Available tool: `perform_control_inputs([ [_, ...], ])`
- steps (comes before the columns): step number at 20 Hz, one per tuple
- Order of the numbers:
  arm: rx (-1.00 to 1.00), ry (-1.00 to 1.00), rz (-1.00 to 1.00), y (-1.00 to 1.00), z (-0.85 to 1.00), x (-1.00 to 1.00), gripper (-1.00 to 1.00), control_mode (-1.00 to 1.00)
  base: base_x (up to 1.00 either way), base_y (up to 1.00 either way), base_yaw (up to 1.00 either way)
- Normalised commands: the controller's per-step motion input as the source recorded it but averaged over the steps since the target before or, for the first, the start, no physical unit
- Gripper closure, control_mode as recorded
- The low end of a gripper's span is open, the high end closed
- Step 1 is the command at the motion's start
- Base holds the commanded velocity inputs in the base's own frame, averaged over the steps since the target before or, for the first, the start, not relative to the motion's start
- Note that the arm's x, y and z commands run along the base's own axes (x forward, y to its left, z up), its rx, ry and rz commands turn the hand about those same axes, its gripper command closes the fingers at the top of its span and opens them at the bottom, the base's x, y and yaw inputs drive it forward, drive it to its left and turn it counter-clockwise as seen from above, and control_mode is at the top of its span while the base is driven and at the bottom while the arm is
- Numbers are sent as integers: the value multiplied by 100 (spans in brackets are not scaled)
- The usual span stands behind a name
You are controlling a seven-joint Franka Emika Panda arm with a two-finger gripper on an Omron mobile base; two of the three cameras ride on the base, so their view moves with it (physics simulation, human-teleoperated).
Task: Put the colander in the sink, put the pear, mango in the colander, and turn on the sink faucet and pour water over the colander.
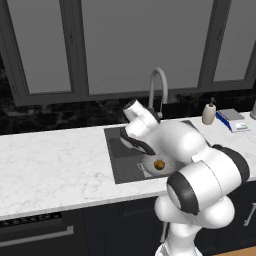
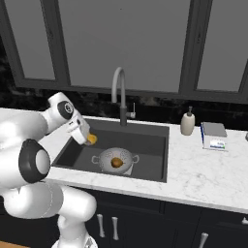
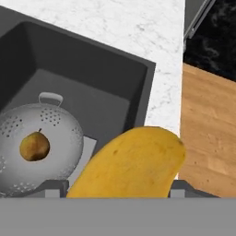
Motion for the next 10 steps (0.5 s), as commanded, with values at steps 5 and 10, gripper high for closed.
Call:
perform_control_inputs([
  [5,-7,2,0,-25,-31,0,100,-100,0,0,0],
  [10,0,0,0,-26,-33,0,100,-100,0,0,0],
])
